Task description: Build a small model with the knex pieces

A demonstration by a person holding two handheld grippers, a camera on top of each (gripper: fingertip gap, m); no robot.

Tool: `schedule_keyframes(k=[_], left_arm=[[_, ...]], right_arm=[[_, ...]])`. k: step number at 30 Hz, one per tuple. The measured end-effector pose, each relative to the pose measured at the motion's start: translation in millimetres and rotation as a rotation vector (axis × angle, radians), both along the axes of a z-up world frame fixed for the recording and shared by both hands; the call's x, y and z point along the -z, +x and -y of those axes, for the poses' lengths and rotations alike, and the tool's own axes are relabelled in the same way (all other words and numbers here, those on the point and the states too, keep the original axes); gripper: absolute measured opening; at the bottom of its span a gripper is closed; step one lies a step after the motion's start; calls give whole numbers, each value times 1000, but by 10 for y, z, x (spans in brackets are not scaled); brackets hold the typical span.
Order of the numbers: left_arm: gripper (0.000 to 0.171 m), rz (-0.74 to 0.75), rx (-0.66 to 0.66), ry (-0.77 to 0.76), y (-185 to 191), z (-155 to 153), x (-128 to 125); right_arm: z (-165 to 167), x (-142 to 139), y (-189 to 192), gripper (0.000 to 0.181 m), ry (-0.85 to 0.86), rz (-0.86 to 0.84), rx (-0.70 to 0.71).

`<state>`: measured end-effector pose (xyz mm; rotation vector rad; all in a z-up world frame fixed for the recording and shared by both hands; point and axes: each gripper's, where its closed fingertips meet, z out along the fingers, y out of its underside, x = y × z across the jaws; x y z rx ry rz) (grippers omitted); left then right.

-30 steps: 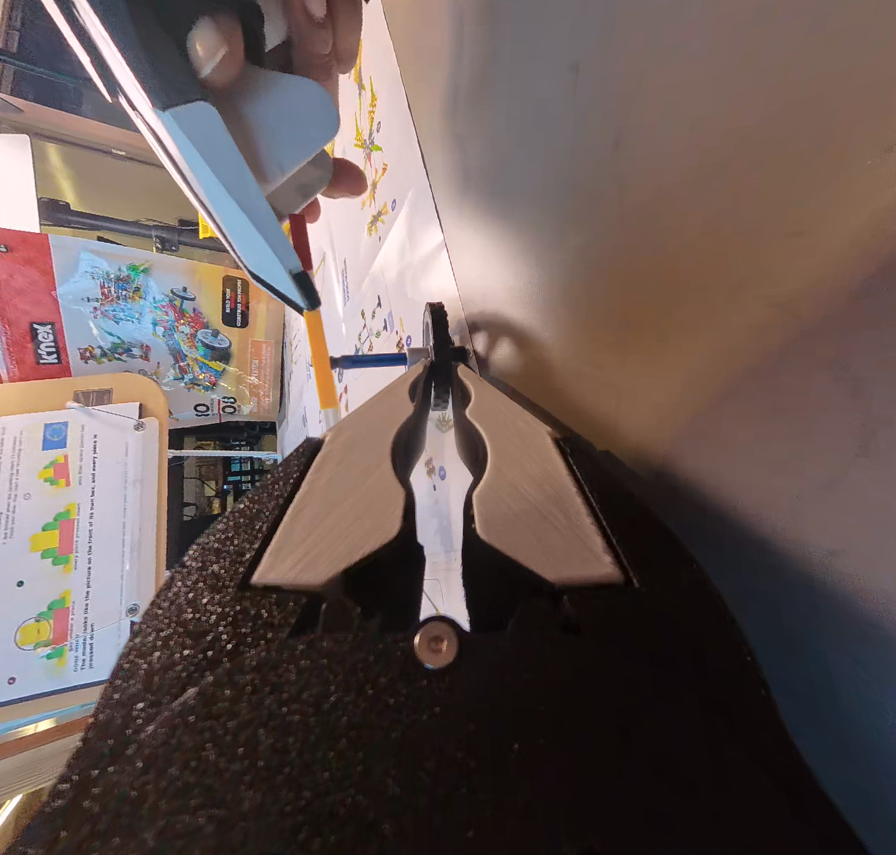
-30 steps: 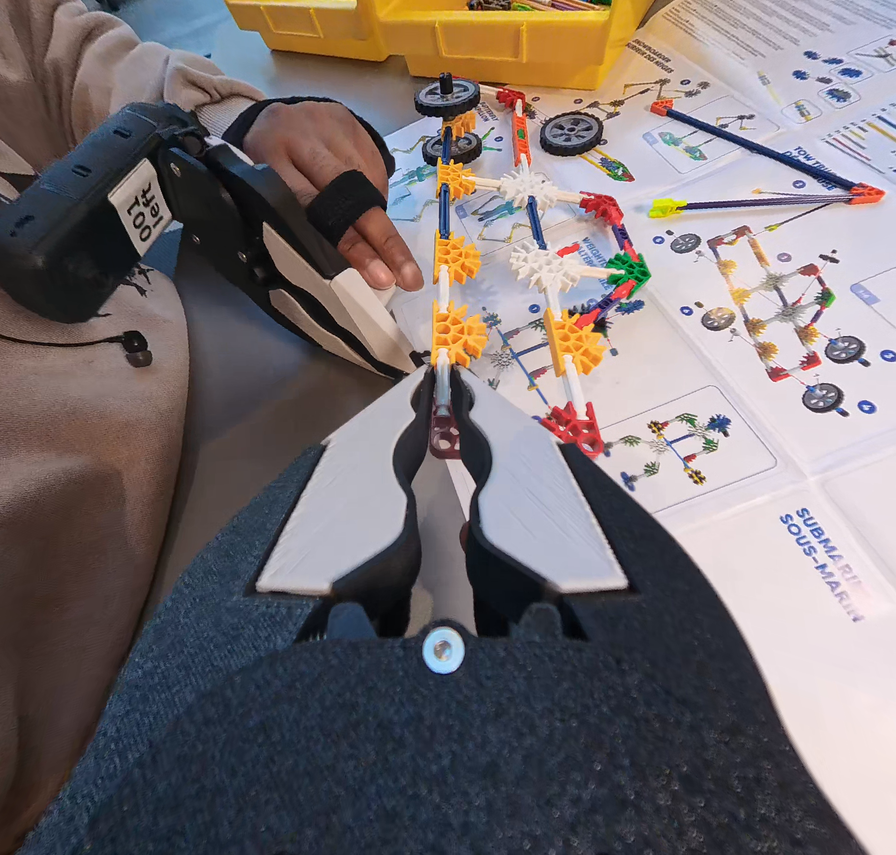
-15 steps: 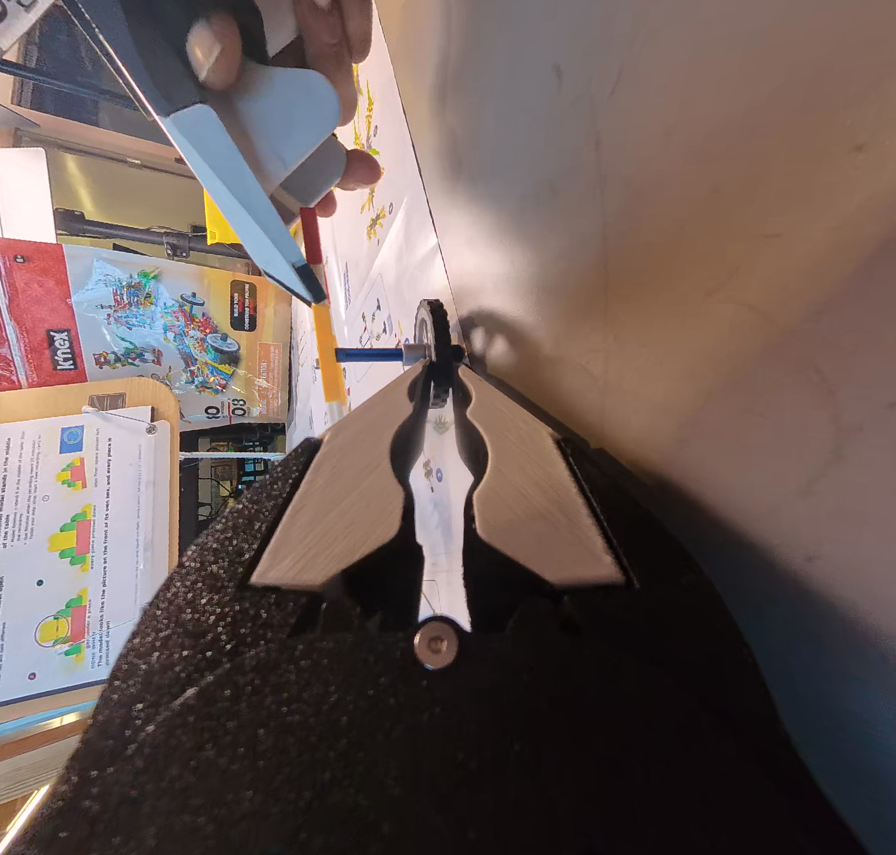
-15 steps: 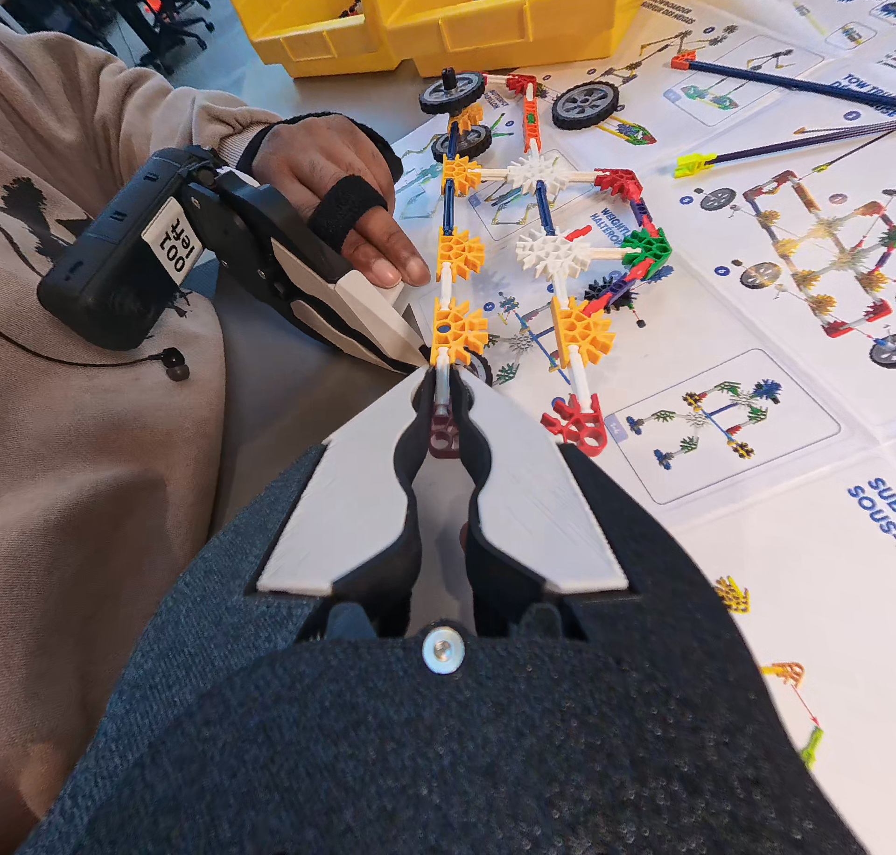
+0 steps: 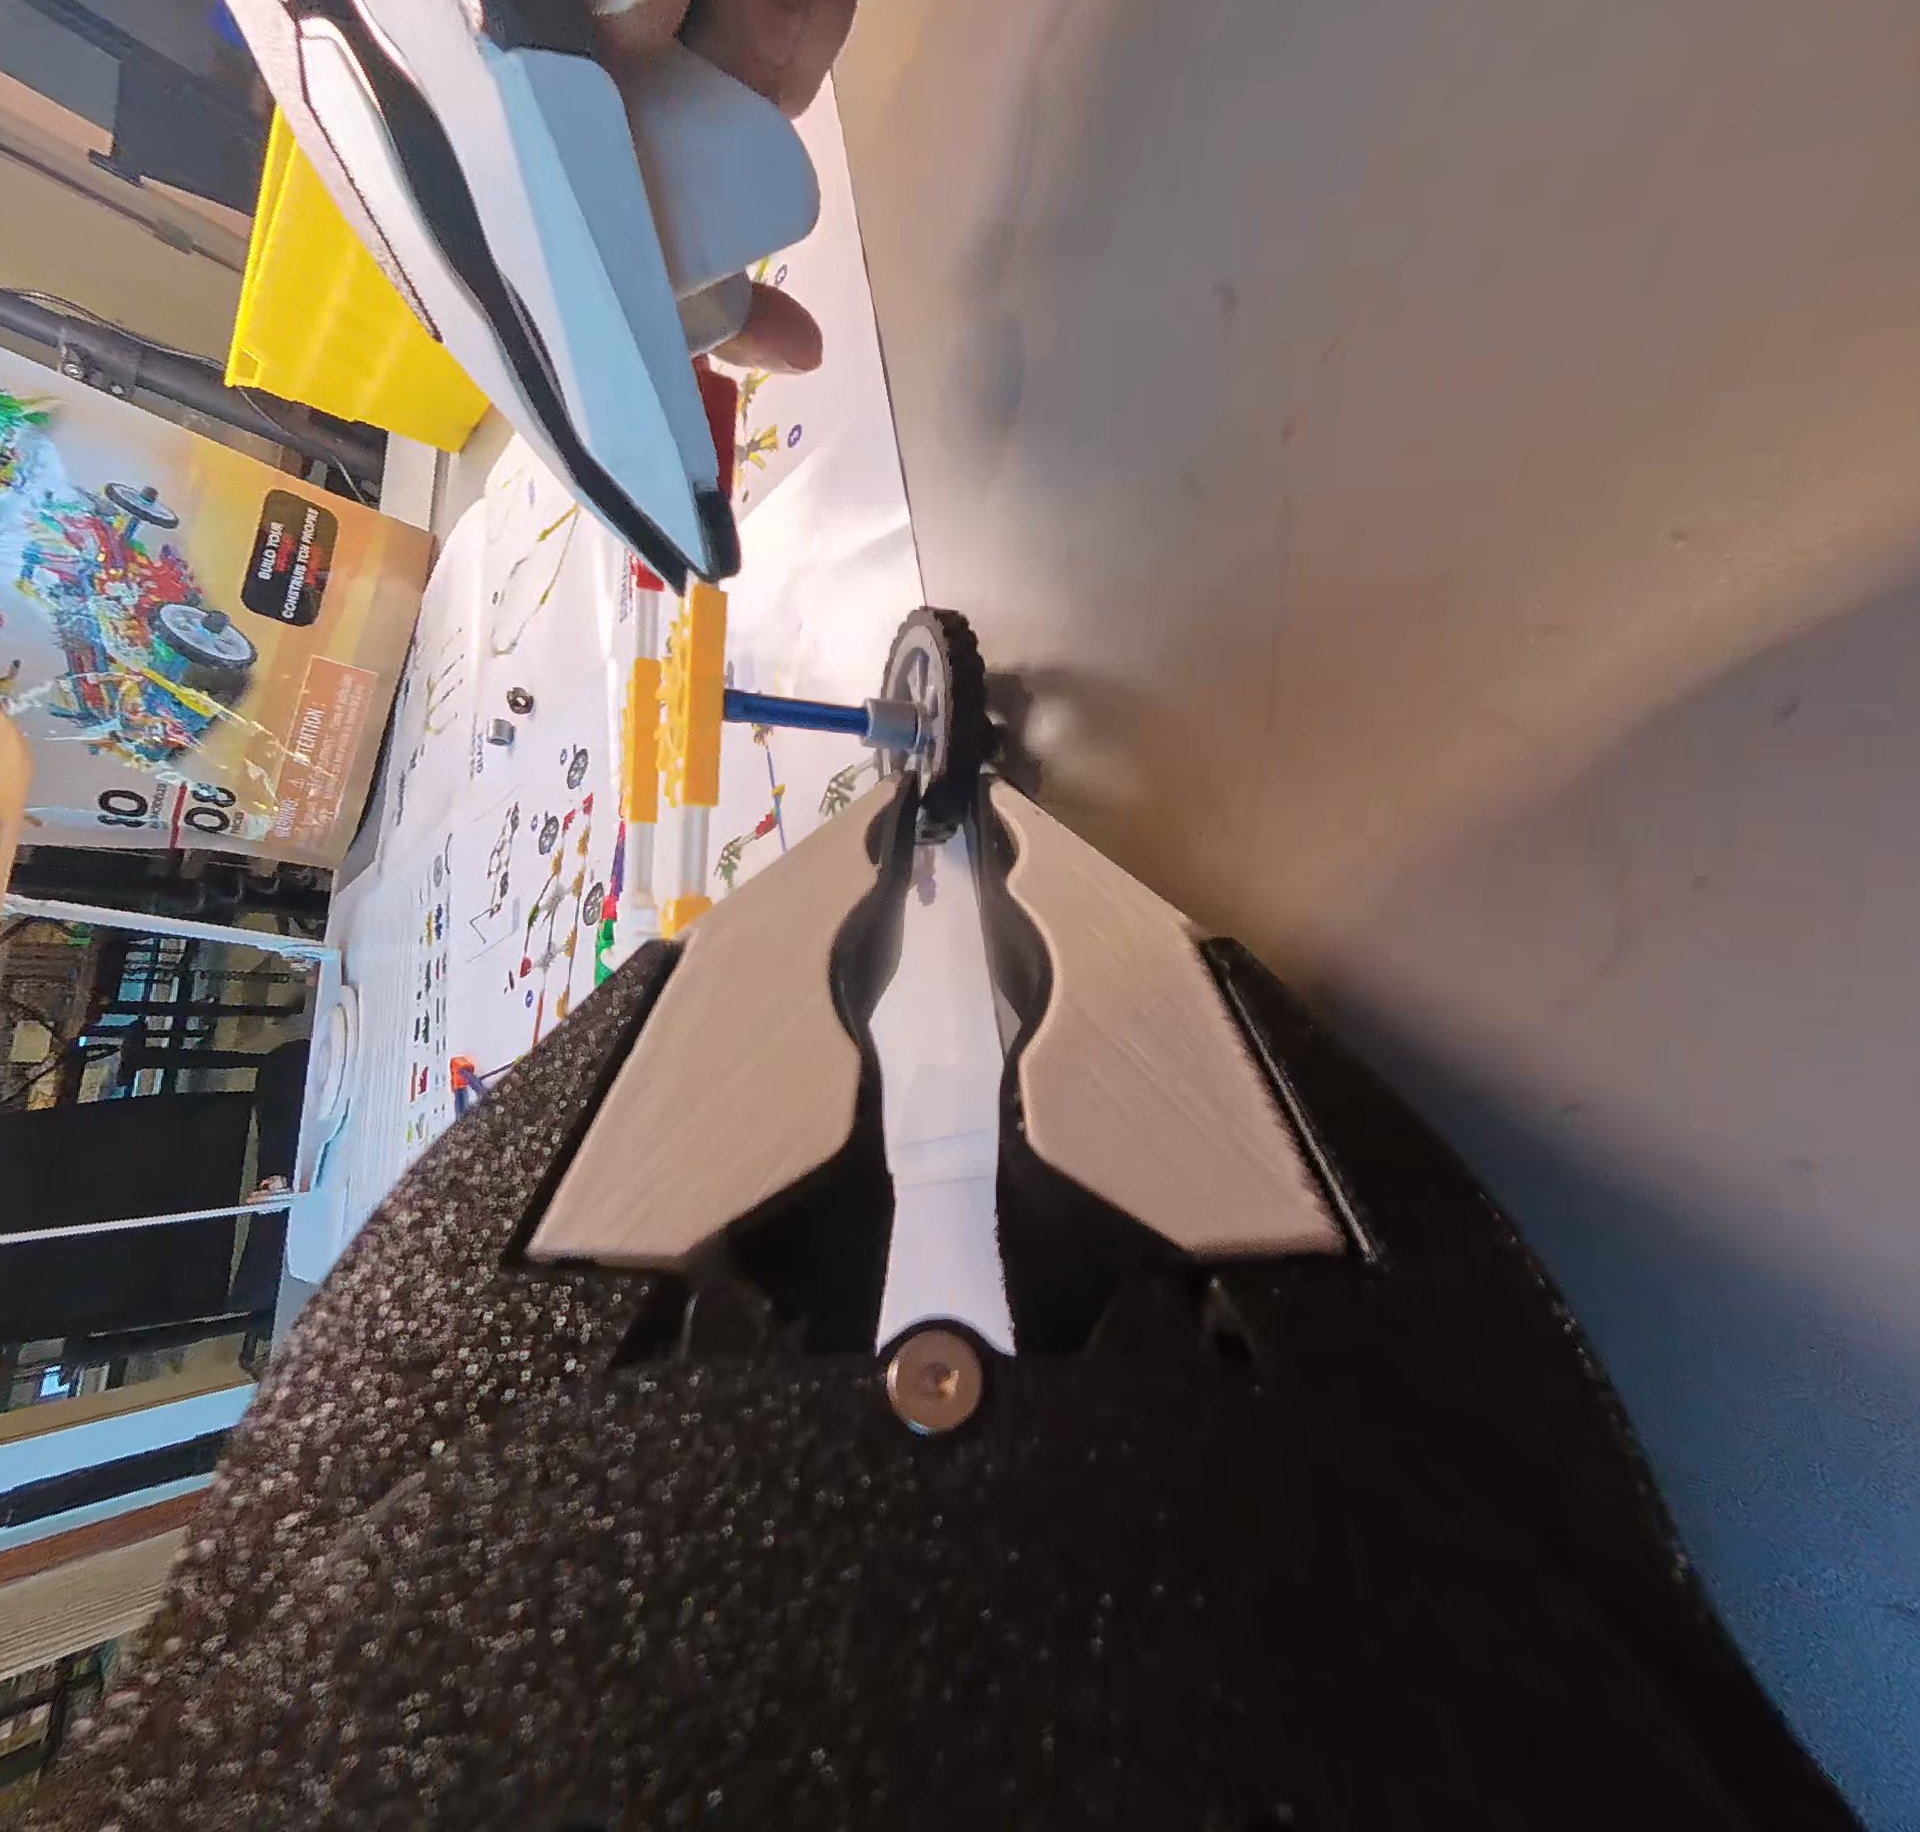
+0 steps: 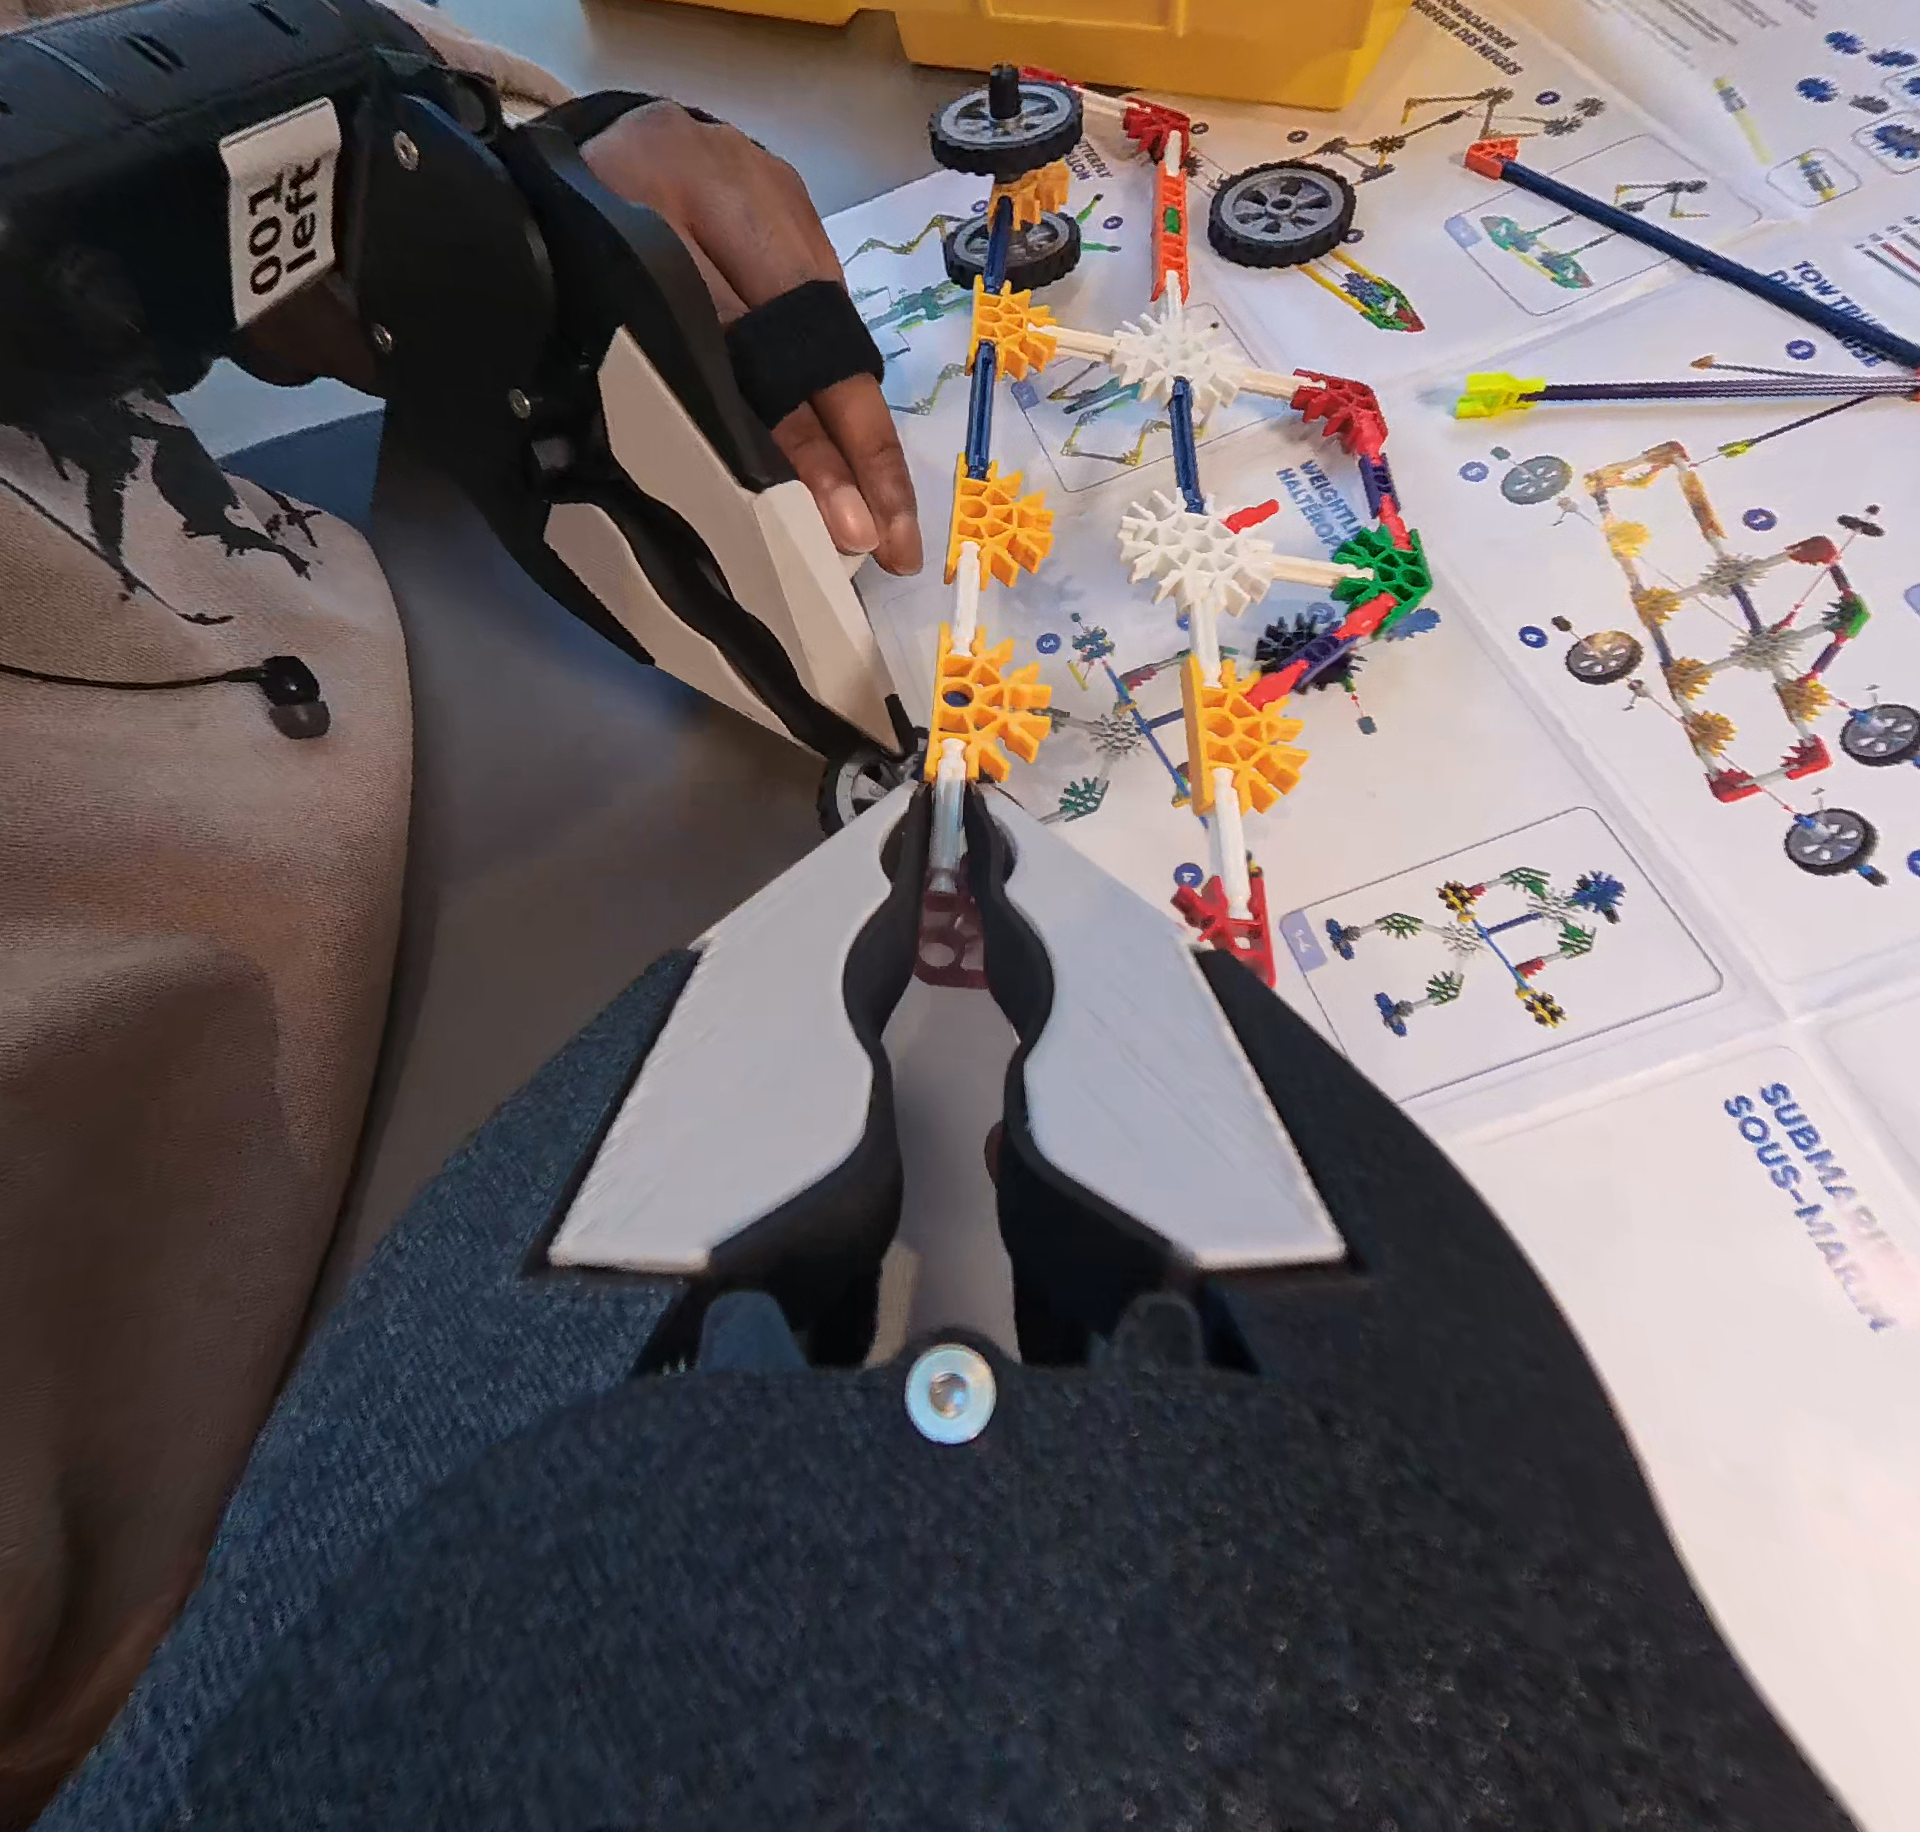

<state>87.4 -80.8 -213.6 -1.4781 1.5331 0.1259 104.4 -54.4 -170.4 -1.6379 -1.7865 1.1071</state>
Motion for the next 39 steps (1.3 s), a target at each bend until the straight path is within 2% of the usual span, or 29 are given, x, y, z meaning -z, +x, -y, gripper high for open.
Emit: schedule_keyframes(k=[9,14,17,19,22,27,31,35,39], left_arm=[[12,-37,5,11,20,15,31],[11,-100,9,77,22,9,26],[11,56,37,-86,37,106,-54],[11,195,47,-181,-7,149,-208],[12,310,-13,-208,-229,51,-422],[22,283,-97,-214,-575,-53,-533],[23,242,-103,-362,-638,37,-351],[9,89,-127,-339,-642,31,-108],[6,49,-148,-303,-606,5,-86]], right_arm=[[136,4,65,4,-35,35,-56],[180,161,129,4,4,117,-81],[195,252,168,4,48,159,-104],[205,278,182,4,67,166,-115],[173,290,221,4,107,182,-124],[249,280,222,5,232,154,-209],[232,290,210,5,203,149,-207],[235,293,201,5,191,144,-205],[143,326,223,5,236,163,-179]])
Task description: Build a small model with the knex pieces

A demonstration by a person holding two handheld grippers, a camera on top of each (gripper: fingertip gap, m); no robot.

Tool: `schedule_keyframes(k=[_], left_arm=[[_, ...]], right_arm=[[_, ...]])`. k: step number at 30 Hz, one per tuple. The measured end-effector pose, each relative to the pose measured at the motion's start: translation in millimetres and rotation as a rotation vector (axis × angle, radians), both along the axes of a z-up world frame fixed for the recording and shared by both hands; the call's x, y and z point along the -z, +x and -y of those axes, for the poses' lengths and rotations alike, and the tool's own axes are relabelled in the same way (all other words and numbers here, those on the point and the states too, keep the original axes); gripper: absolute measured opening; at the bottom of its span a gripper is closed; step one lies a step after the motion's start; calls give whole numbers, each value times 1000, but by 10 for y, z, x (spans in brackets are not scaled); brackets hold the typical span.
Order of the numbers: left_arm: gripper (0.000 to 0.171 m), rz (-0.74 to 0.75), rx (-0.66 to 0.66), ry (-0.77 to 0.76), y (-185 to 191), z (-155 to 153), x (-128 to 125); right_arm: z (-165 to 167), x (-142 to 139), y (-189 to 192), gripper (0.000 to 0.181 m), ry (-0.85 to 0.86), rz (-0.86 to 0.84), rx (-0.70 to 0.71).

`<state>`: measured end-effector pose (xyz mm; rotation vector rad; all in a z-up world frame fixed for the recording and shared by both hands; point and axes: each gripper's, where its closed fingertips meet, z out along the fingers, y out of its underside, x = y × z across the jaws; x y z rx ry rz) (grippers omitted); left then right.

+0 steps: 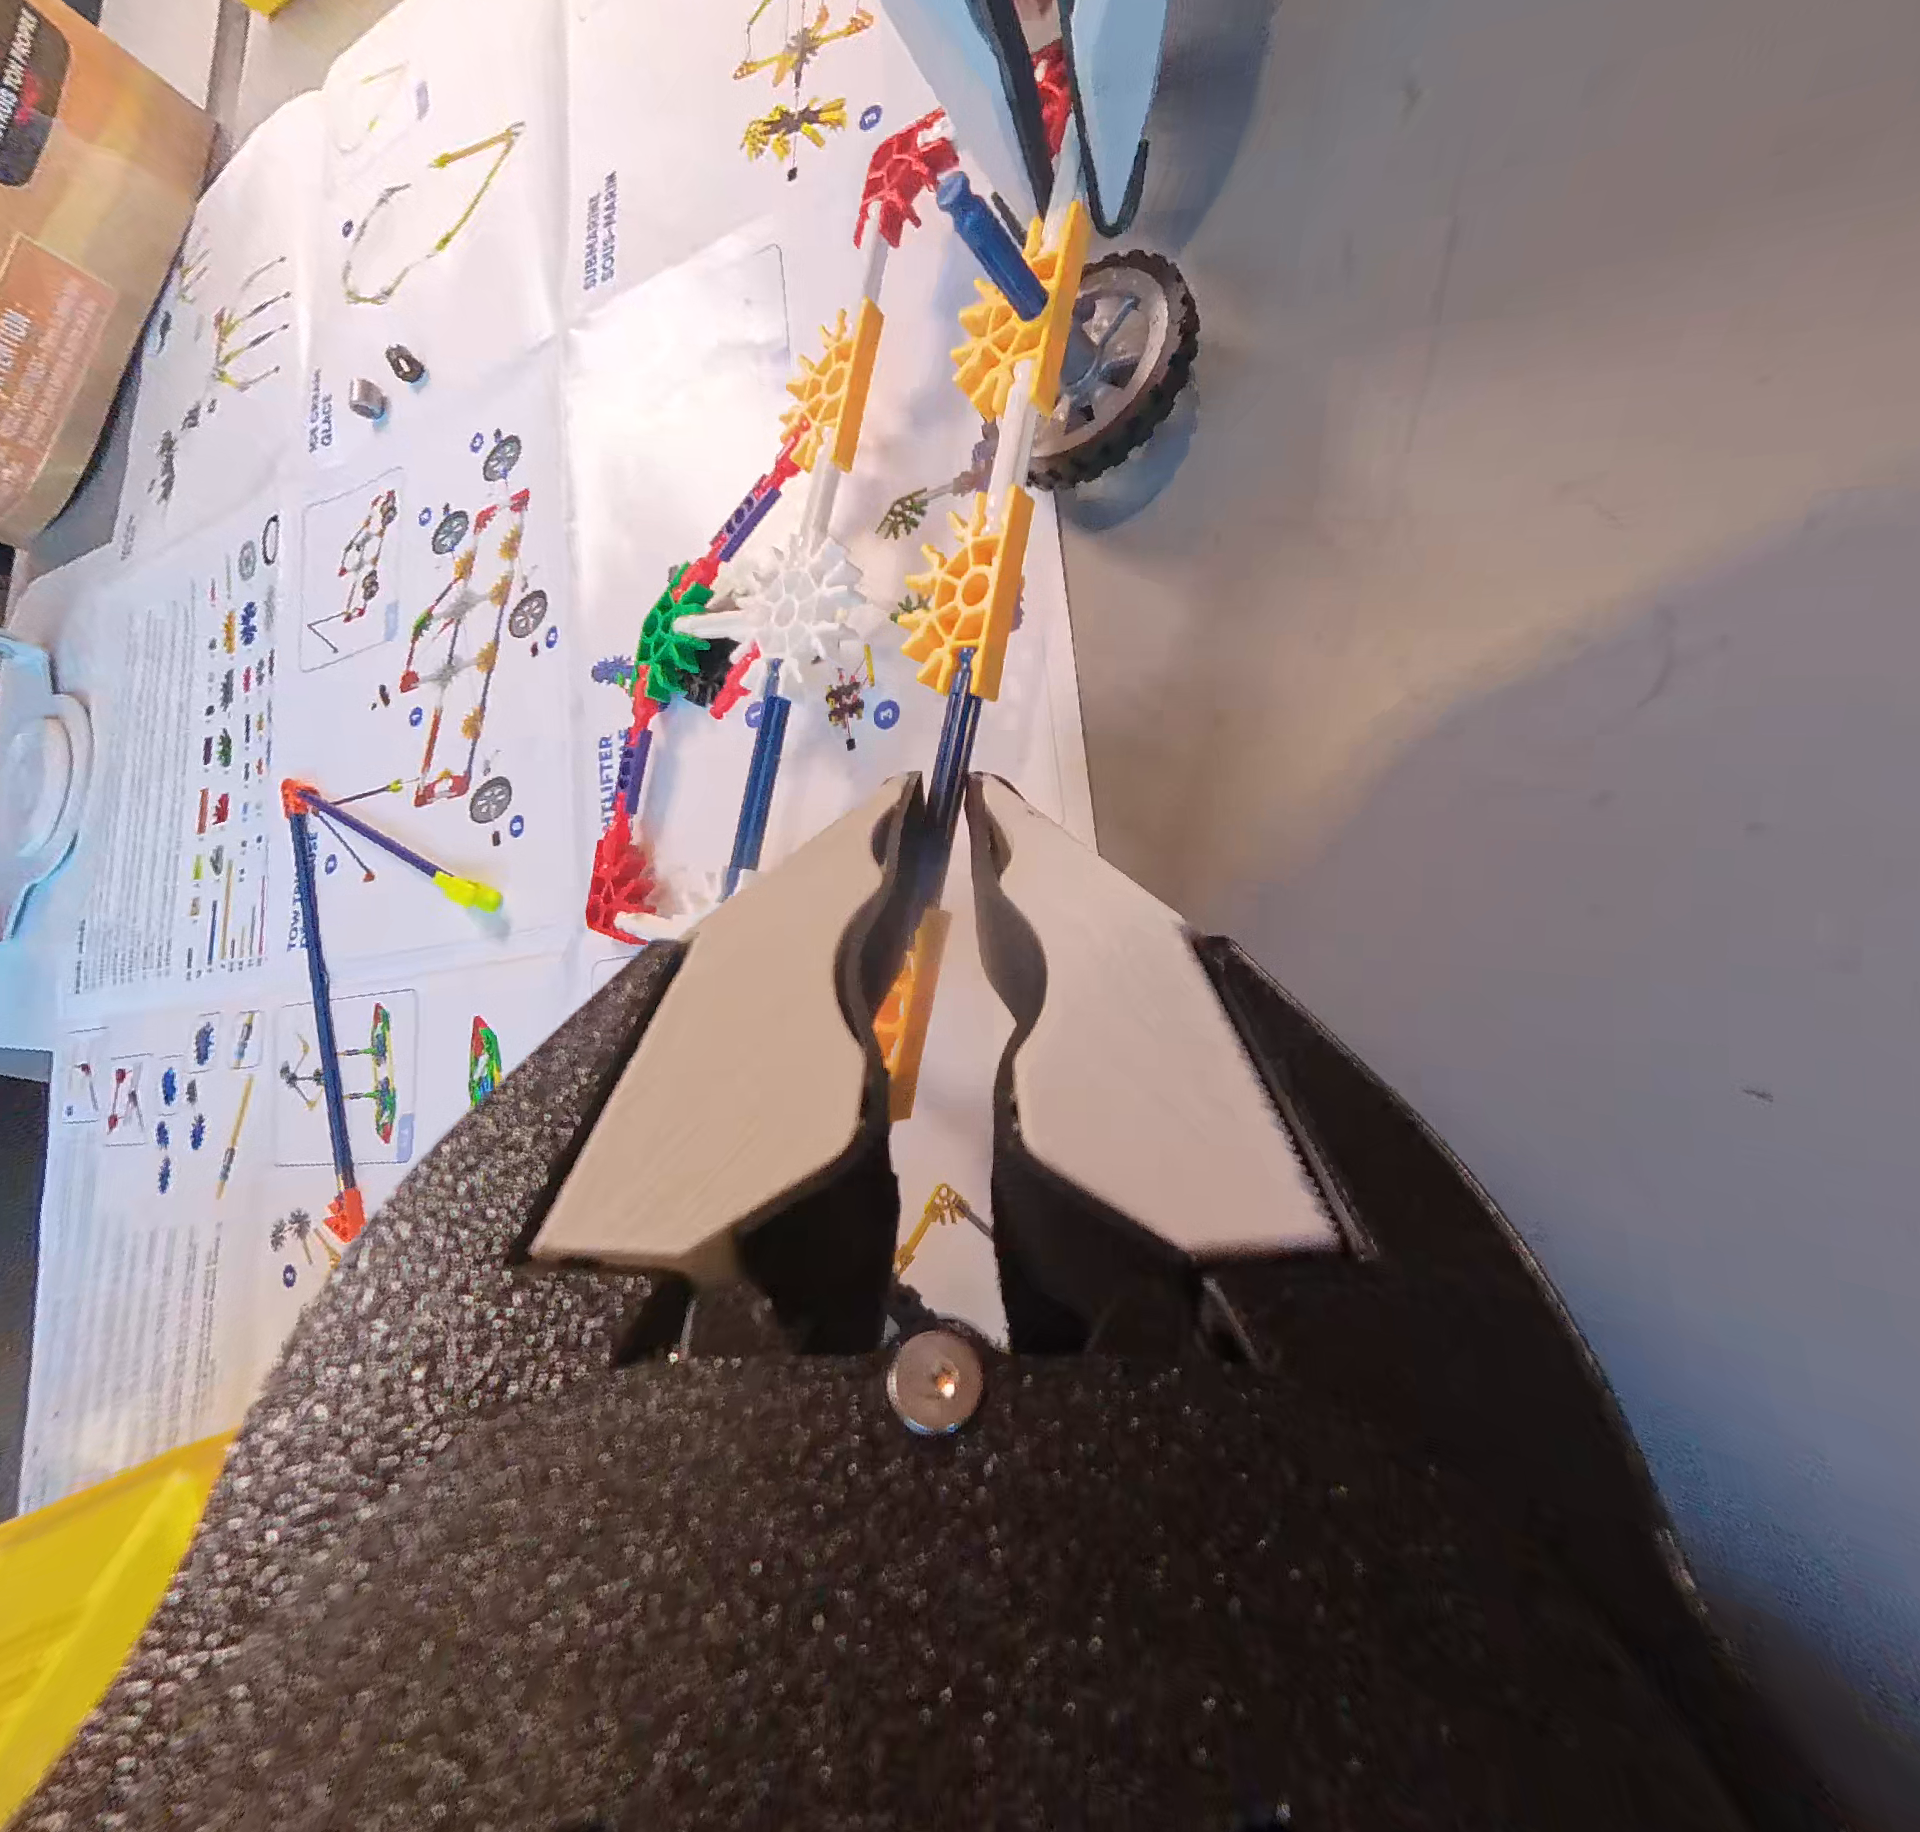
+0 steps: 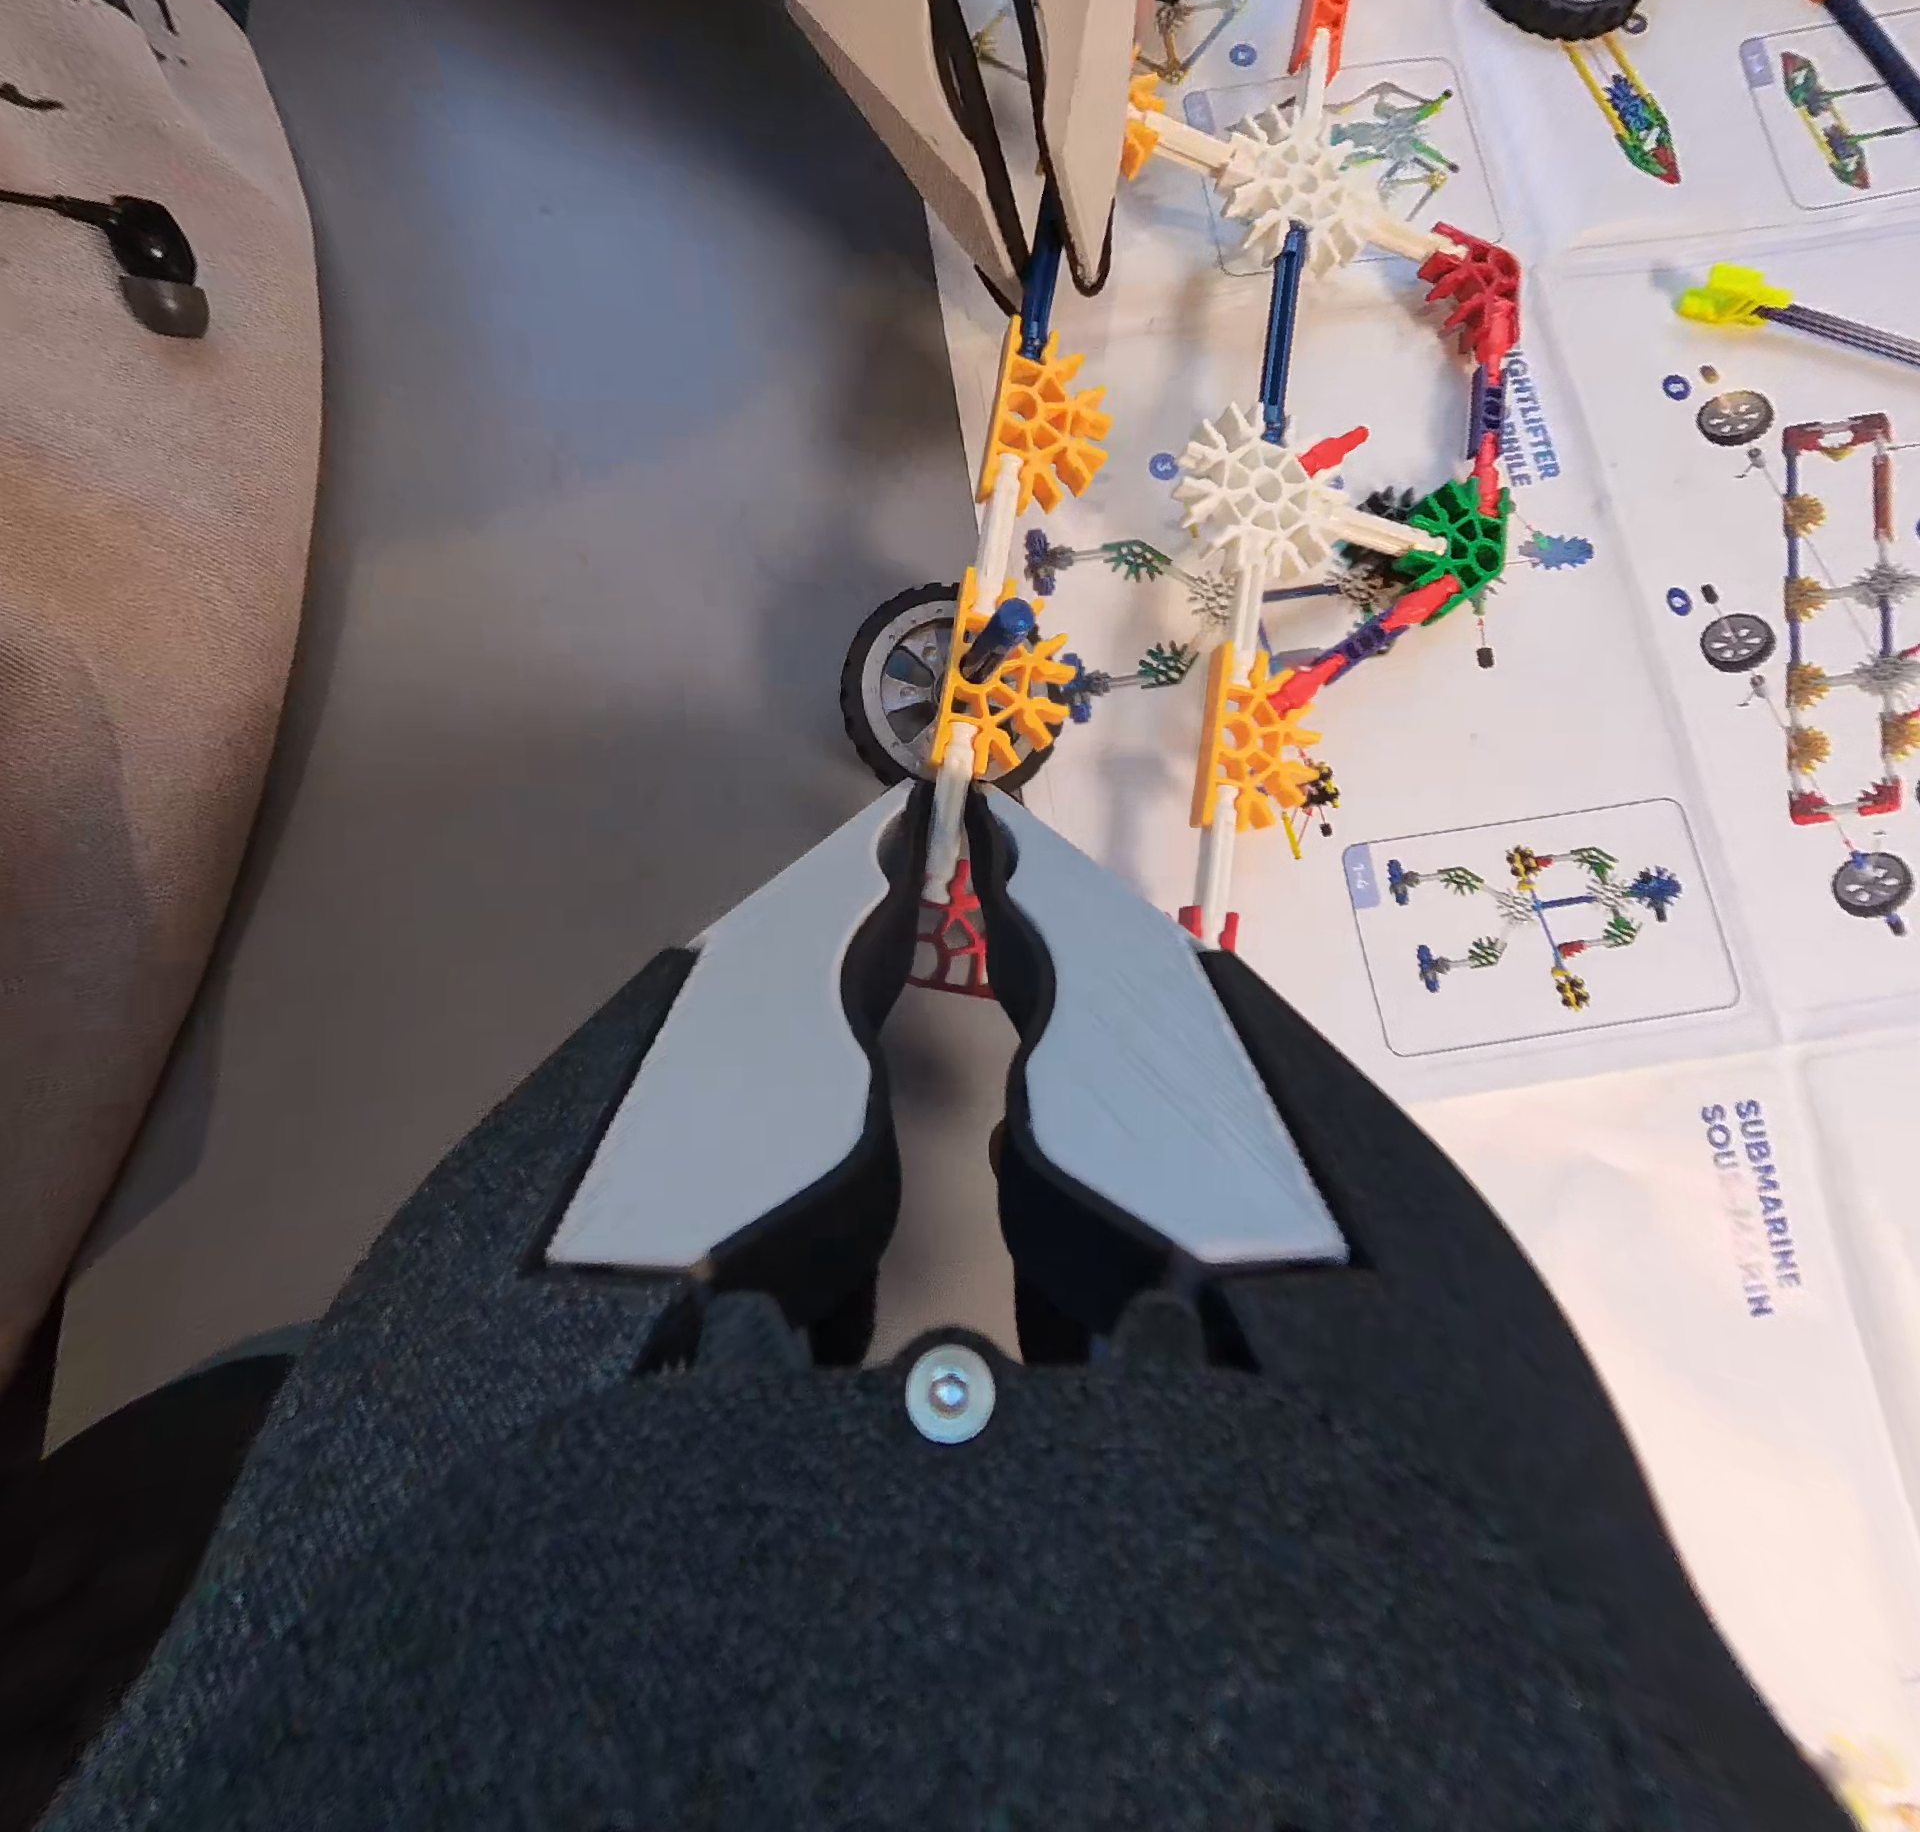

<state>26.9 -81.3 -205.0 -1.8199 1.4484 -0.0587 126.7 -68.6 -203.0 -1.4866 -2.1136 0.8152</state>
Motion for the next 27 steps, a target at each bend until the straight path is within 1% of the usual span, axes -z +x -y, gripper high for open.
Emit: schedule_keyframes(k=[4,5,6,7,10,13,15,17,19,22,24,27], left_arm=[[5,-65,-48,41,64,-65,11],[8,-83,-63,36,87,-68,18],[12,-94,-70,27,115,-58,23],[11,-94,-73,25,140,-50,13],[10,-28,-77,-35,185,4,-14],[11,14,-92,-38,156,-11,-82],[14,69,-79,-33,168,2,-184],[16,183,-79,-39,169,-2,-353],[19,318,-97,-34,110,-50,-549],[22,532,-174,-18,-99,-211,-818],[25,662,-244,-16,-287,-342,-955],[27,803,-343,14,-588,-499,-1081]], right_arm=[[-198,-17,64,4,132,21,19],[-252,-20,77,4,174,21,22],[-278,-17,91,4,196,21,23],[-278,-5,103,4,195,23,20],[-252,-5,118,5,142,2,15],[-285,-105,126,15,78,-50,31],[-256,-269,155,18,-24,-110,25],[-321,-510,164,18,-98,-218,51],[-518,-708,161,18,-124,-320,125],[-1080,-860,110,18,-89,-436,358],[-1460,-866,84,18,-80,-451,513],[-1972,-769,9,17,-46,-406,678]])
